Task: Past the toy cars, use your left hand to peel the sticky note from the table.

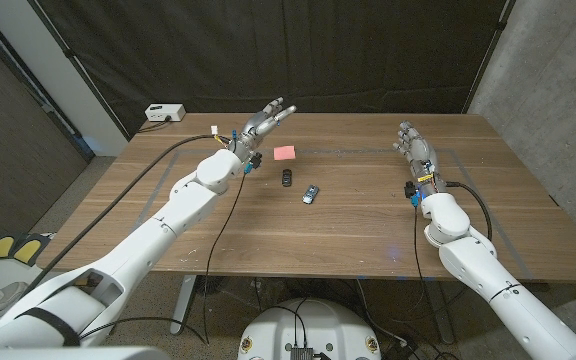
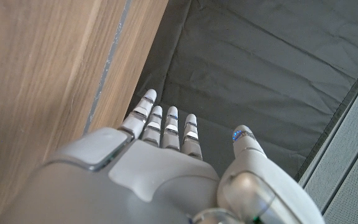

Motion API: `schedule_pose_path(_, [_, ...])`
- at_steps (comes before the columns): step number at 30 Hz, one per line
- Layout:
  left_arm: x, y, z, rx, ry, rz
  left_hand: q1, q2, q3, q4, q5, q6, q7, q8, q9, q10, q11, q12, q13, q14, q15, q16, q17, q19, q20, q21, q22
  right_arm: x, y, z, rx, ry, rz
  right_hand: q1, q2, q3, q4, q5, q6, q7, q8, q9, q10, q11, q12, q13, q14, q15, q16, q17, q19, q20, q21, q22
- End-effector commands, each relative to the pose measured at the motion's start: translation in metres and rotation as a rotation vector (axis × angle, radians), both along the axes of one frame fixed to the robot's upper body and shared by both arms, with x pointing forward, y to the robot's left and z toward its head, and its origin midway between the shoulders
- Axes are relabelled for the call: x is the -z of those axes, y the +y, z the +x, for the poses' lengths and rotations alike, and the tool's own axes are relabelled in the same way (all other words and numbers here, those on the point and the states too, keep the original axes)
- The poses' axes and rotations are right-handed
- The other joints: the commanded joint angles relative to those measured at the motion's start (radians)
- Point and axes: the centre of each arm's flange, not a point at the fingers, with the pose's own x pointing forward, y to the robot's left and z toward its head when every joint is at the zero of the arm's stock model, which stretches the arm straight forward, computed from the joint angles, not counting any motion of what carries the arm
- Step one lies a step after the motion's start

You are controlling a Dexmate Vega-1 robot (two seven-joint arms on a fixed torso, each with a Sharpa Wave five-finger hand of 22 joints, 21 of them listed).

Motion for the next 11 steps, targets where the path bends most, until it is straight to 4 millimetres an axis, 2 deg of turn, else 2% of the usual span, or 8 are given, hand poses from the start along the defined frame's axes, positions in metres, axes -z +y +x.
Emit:
schedule_pose_path(1, [0.009,0.018,0.018,0.12,0.013,-0.105,-0.039,0.007,-0.008,0.022,0.0,-0.017,-0.019,0.0,-0.001,-0.026,-0.004,0.008,-0.001,-0.031,0.012,0.002,0.003,-0.036,0.005,-0.018,0.006,-0.008,0.001,0.015,-0.002,0.01,0.048,-0.002,-0.012,-0.005,-0.001,-0.002,0.02,0.001,0.006,0.003,0.015,-0.001,0.009,0.003,0.017,-0.001,0.005,-0.001,0.014,0.0,0.006,0.003])
schedule_pose_path(7, [0.013,0.021,0.022,0.141,0.024,-0.112,-0.069,0.007,-0.019,0.035,0.002,-0.031,-0.029,0.001,-0.002,-0.044,-0.007,0.009,-0.003,-0.056,0.01,0.001,0.002,-0.064,0.004,-0.031,0.007,-0.011,0.011,0.021,-0.004,0.014,0.041,-0.006,-0.013,-0.006,0.001,-0.001,0.023,0.003,0.006,0.003,0.023,0.001,0.011,0.003,0.02,0.0,0.005,0.0,0.018,0.0,0.006,0.003])
schedule_pose_path(10, [0.016,0.023,0.028,0.158,0.071,-0.115,-0.092,0.009,-0.026,0.045,0.004,-0.049,-0.034,-0.002,-0.002,-0.069,-0.005,0.005,-0.005,-0.084,0.011,-0.002,0.002,-0.091,0.004,-0.042,0.009,-0.012,0.019,0.024,-0.03,-0.01,0.026,-0.007,-0.012,-0.006,0.002,-0.001,0.025,0.003,0.006,0.003,0.022,0.0,0.01,0.003,0.021,-0.001,0.005,0.0,0.018,0.0,0.005,0.003])
schedule_pose_path(11, [0.016,0.023,0.028,0.157,0.082,-0.115,-0.105,0.012,-0.031,0.052,0.006,-0.066,-0.032,-0.004,-0.002,-0.08,-0.003,0.005,-0.005,-0.1,0.018,-0.003,0.002,-0.118,0.005,-0.054,0.01,-0.013,0.021,0.025,-0.035,-0.02,0.025,-0.007,-0.012,-0.006,0.002,-0.001,0.024,0.003,0.005,0.003,0.021,0.0,0.009,0.003,0.021,-0.001,0.004,0.0,0.018,0.0,0.005,0.003])
